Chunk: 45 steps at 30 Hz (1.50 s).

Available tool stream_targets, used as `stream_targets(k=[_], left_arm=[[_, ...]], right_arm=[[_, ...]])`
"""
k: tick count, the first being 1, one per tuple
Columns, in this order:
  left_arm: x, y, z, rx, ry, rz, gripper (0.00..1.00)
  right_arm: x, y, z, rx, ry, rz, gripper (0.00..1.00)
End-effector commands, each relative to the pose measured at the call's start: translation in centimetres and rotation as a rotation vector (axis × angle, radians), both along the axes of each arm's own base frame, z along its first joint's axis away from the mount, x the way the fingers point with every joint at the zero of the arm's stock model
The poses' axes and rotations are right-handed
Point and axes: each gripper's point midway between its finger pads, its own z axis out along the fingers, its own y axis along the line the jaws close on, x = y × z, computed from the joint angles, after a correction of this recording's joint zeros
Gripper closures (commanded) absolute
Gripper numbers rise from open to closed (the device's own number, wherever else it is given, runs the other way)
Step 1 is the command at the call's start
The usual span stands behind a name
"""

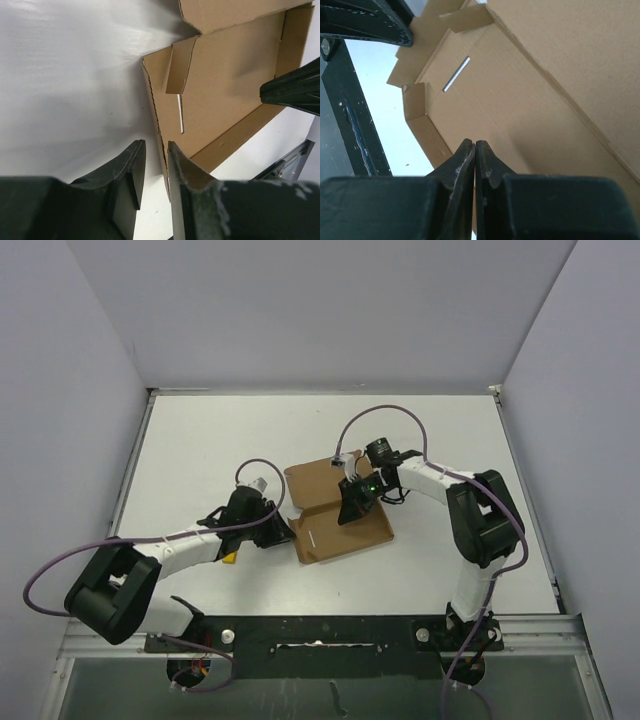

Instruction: Fold the paper box

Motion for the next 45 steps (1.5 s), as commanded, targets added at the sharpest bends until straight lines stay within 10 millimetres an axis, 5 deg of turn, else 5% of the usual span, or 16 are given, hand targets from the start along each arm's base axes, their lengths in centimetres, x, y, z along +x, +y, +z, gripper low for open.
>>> stream_targets(k=[1, 11, 31, 45], left_arm=[[1.5, -1.4, 1.5, -0.022, -0.061, -0.022, 0.79], [2.0, -2.3, 2.9, -0.041, -0.090, -0.058, 1.00], [2.1, -4.5, 6.0, -0.035, -0.126, -0.137, 1.00], [2.1, -5.4, 4.6, -0.008, -0.083, -0.184, 1.00]], right_arm=[[0.4, 0.1, -0.4, -0.007, 0.005, -0.019, 1.00], [0.2, 0.0, -2.2, -0.053, 0.042, -0.016, 1.00], [-0.1, 0.1, -3.0, -0.083, 0.053, -0.015, 1.00], [-0.2, 0.1, -3.7, -0.094, 0.077, -0.018, 1.00]])
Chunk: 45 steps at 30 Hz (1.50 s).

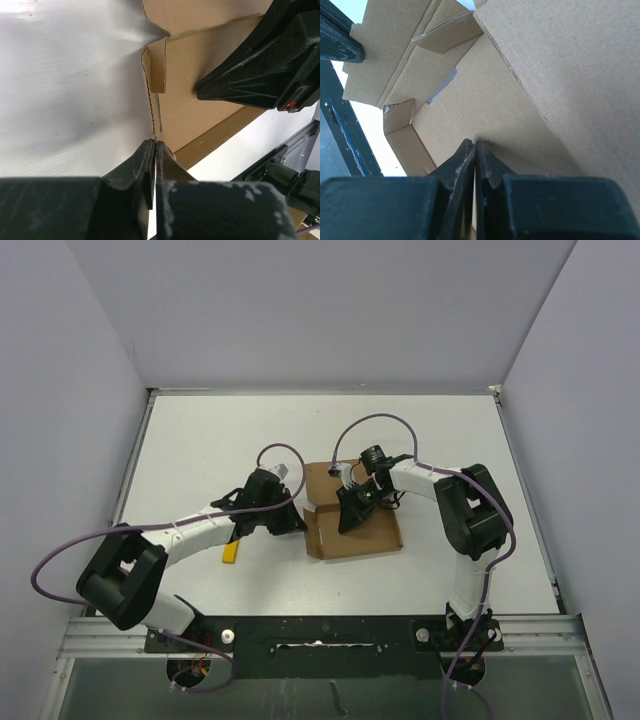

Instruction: Fold the paper box

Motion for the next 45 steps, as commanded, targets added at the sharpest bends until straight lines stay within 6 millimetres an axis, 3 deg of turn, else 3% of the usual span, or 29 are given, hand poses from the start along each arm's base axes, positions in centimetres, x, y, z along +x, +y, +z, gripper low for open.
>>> stream_targets(k=[1, 7, 15, 27, 33, 40, 45], left_arm=[[1.0, -1.7, 1.9, -0.048, -0.053, -0.053, 1.00], [1.3, -2.5, 3.1, -0.071, -0.071, -0.073, 1.00], [1.2, -3.0, 2.2, -0.080, -0.055, -0.096, 0.94], [1.3, -3.2, 2.1, -0.107, -0.063, -0.099, 0.74], [0.7, -2.5, 0.9, -0.128, -0.057, -0.085, 0.62], [1.0, -2.5, 0.9, -0.180, -0.104, -0.077, 0.60], [0.9, -2.5, 1.1, -0.220, -0.154, -0.077, 0.48]], right_arm=[[0.6, 0.4, 0.1, -0.002, -0.009, -0.003, 1.00], [0.5, 0.4, -0.1, -0.005, -0.003, -0.003, 1.00], [0.5, 0.3, -0.4, -0.013, 0.004, -0.005, 1.00], [0.4, 0.3, -0.6, -0.015, 0.016, -0.005, 1.00], [0.4, 0.3, -0.5, -0.014, 0.015, -0.005, 1.00], [0.4, 0.3, -0.6, -0.016, 0.019, -0.007, 1.00], [0.3, 0.3, -0.7, -0.018, 0.022, -0.006, 1.00]])
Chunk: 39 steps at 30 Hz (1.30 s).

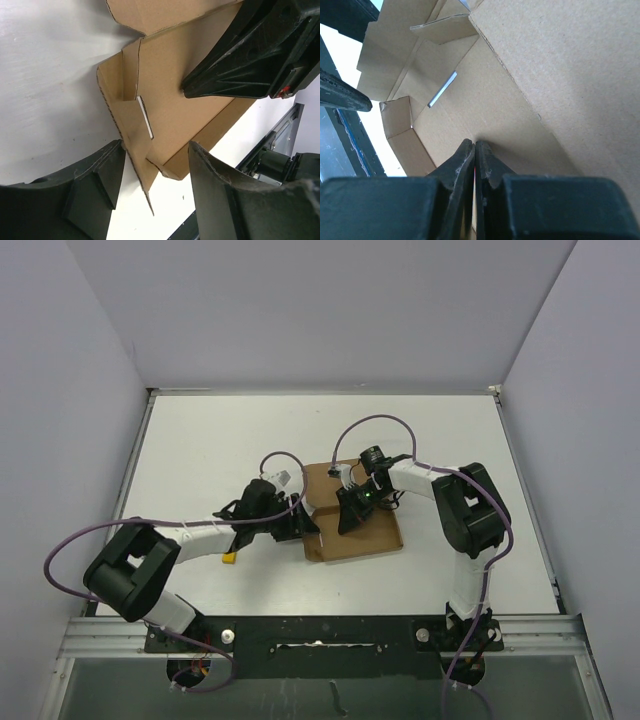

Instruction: Fold the paper box

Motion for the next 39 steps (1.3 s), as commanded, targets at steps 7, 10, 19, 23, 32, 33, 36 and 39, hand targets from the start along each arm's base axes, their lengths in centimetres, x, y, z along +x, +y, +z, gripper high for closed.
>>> stream_targets(k=[7, 10, 19, 23, 32, 33, 36, 39], left_arm=[[1.4, -1.5, 3.0, -0.173, -0.164, -0.013, 0.46], [1.3, -1.6, 3.5, -0.202, -0.184, -0.014, 0.46], [1.1, -1.7, 3.4, -0.255, -0.184, -0.020, 0.42], [0.9, -1.7, 3.4, -0.283, -0.183, -0.022, 0.43], [0.8, -1.7, 3.2, -0.295, -0.189, -0.023, 0.43], [0.8, -1.7, 3.3, -0.299, -0.195, -0.020, 0.43], [0.8, -1.7, 3.5, -0.316, -0.210, -0.021, 0.43], [0.9, -1.6, 3.6, -0.321, -0.216, -0.013, 0.43]], right_arm=[[0.4, 0.2, -0.4, -0.013, -0.007, 0.003, 1.00], [0.4, 0.2, -0.5, -0.014, -0.005, 0.003, 1.00], [0.4, 0.2, -0.5, -0.013, -0.005, 0.003, 1.00], [0.4, 0.2, -0.5, -0.014, -0.006, 0.003, 1.00], [0.3, 0.2, -0.6, -0.015, 0.003, 0.005, 1.00], [0.3, 0.2, -0.6, -0.015, 0.003, 0.005, 1.00], [0.3, 0.1, -0.6, -0.015, 0.004, 0.004, 1.00], [0.3, 0.2, -0.6, -0.016, 0.002, 0.005, 1.00]])
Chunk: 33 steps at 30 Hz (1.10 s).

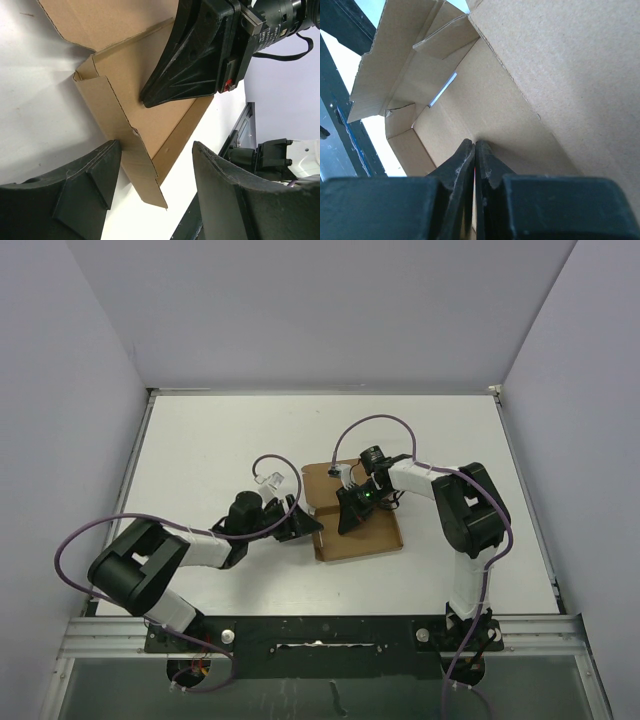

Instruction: Fold the paper box

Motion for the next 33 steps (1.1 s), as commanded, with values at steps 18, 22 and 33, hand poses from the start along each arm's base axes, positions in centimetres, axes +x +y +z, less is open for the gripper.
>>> stream_targets(k=[18, 22, 33], left_arm=[[1.2, -0.7, 0.6, -0.115, -0.052, 0.012, 0.73], [1.2, -0.7, 0.5, -0.120, -0.050, 0.009, 0.74], [1.2, -0.5, -1.9, -0.035, 0.040, 0.003, 0.91]], right_arm=[[0.2, 0.1, -0.8, -0.021, 0.007, 0.009, 1.00], [0.2, 0.1, -0.8, -0.021, 0.008, 0.010, 1.00], [0.2, 0.1, -0.8, -0.020, 0.011, 0.009, 1.00]])
